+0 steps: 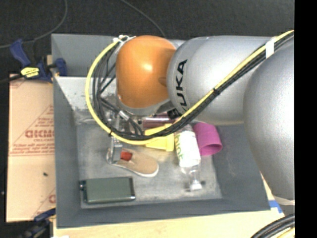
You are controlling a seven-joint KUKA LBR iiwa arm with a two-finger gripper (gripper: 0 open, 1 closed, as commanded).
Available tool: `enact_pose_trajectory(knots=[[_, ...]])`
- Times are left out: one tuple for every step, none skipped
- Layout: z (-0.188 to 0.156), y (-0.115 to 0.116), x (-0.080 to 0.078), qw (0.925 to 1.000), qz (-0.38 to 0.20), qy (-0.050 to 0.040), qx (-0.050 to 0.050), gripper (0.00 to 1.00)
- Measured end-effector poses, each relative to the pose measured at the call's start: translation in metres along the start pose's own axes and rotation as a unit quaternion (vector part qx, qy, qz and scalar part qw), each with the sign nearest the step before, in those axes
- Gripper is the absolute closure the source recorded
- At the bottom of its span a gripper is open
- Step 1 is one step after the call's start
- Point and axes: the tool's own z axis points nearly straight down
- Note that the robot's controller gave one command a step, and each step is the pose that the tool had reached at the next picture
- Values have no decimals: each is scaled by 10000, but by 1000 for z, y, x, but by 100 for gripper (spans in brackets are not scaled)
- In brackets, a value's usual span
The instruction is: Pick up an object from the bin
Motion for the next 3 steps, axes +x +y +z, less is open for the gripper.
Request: enact_pose_trajectory(knots=[[-5,-1,-2,10000,24,-39,-8,0],[41,-56,5,9984,-560,-22,3,0],[57,-81,1,9912,-1321,-29,10,0]])
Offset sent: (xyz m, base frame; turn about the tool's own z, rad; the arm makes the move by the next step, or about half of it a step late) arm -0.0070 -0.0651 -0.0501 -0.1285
